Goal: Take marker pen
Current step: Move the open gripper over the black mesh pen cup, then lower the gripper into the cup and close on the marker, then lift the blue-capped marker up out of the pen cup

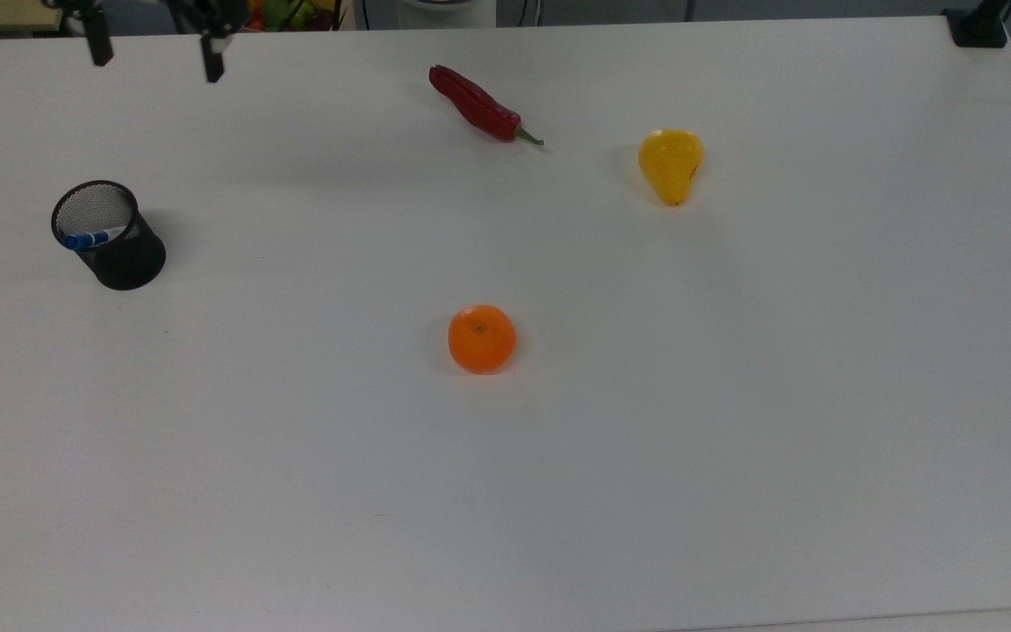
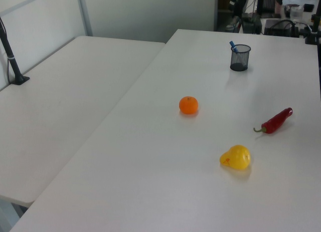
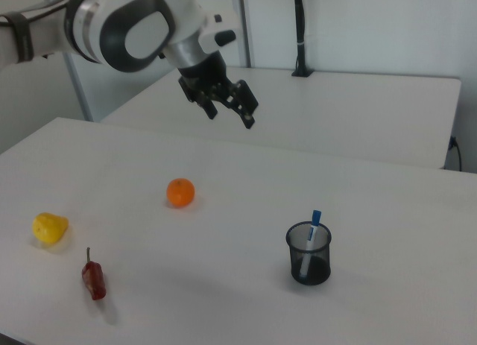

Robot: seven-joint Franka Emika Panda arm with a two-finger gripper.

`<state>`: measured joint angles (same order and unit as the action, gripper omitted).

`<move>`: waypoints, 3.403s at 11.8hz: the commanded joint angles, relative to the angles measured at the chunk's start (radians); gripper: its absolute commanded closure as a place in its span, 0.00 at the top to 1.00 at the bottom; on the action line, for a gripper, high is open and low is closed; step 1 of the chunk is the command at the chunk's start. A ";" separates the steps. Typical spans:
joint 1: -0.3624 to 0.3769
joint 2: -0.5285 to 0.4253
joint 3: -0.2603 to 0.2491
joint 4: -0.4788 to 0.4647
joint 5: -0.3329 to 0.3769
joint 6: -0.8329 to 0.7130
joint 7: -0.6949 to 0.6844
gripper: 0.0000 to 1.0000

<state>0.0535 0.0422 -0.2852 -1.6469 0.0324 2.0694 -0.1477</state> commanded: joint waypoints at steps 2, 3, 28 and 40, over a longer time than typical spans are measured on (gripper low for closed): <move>-0.024 0.044 -0.063 -0.086 -0.011 0.197 -0.102 0.90; -0.029 0.057 -0.077 -0.093 -0.011 0.210 -0.137 0.87; -0.101 0.337 -0.097 -0.143 -0.008 0.509 -0.360 0.30; -0.103 0.274 -0.094 -0.143 0.004 0.477 -0.351 0.00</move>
<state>-0.0500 0.3817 -0.3803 -1.7646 0.0321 2.5565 -0.4884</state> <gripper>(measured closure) 0.833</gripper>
